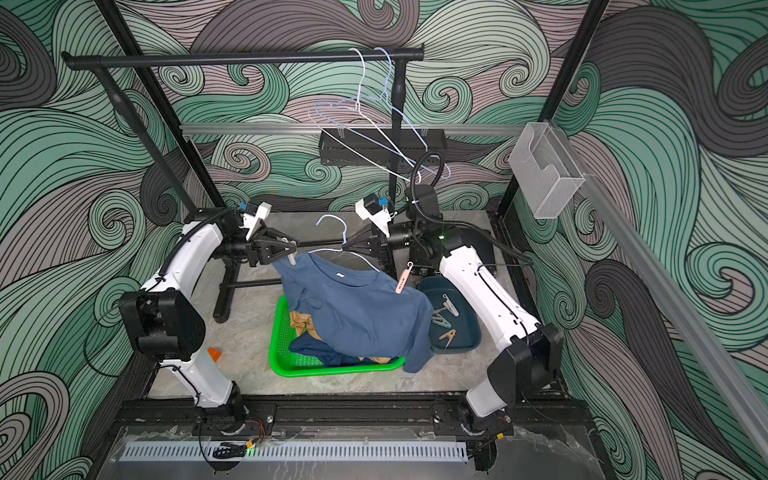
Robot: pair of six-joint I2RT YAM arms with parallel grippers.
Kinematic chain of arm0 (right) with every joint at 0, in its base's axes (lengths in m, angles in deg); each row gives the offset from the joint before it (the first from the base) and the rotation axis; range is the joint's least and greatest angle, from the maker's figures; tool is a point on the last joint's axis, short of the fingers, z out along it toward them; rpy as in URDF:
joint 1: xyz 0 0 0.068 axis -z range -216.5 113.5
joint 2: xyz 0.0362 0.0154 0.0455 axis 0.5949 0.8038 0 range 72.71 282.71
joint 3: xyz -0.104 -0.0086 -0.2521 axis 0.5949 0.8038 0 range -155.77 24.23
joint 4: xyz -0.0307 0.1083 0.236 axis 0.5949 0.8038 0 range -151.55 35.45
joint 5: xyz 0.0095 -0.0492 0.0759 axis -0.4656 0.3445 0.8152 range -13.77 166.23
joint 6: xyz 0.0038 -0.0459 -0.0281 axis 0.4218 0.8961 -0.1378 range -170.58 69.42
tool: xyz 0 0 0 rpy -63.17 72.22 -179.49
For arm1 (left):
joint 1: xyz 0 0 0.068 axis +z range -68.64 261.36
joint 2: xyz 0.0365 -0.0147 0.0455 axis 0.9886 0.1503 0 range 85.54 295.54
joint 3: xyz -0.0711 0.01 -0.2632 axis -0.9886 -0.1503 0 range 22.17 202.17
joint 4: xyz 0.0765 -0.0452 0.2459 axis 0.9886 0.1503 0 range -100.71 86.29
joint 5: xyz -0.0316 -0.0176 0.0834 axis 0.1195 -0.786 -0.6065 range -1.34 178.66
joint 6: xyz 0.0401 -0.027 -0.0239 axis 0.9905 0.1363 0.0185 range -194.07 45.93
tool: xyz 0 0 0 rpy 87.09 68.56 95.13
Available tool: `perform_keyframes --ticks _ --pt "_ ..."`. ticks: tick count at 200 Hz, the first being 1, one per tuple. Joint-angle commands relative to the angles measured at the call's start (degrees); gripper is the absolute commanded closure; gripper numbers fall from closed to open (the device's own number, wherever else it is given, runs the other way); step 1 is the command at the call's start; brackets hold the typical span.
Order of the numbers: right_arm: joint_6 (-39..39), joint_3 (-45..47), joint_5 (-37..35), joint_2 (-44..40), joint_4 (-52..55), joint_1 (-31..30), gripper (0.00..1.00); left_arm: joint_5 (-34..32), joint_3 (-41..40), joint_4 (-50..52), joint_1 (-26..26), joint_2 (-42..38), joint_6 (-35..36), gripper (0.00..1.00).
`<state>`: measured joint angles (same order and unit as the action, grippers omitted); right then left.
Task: Remove the clothespins securing t-shirts to the hanger
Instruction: Remove the clothespin from the hanger.
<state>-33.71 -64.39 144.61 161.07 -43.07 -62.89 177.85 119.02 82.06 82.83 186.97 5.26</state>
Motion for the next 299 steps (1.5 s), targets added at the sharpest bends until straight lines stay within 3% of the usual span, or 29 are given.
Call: perform_keyframes --ticks 1,87,113,171,245,299 --pt "-0.3 0.3 0.4 -0.5 -1.4 0.3 1.00 7.3 1.8 10.2 -0.2 1.0 1.5 0.73" --pt "0.3 0.0 -1.1 0.0 -0.1 0.3 1.00 7.3 2.6 10.1 -0.1 2.0 0.7 0.89" --pt "-0.3 0.0 -2.0 0.1 0.1 0.3 1.00 7.3 3.0 10.1 -0.1 2.3 0.8 1.00" --pt "-0.7 0.2 -5.8 0.5 1.3 -0.1 1.00 7.2 3.1 10.1 -0.1 2.9 1.8 1.00" --pt "1.5 2.5 -9.8 0.0 4.8 -3.2 1.00 7.1 0.3 10.2 0.0 -0.4 10.6 1.00" --pt "0.0 4.4 -11.2 1.2 3.6 -5.1 1.00 7.1 1.5 10.2 0.2 -1.0 10.4 1.00"
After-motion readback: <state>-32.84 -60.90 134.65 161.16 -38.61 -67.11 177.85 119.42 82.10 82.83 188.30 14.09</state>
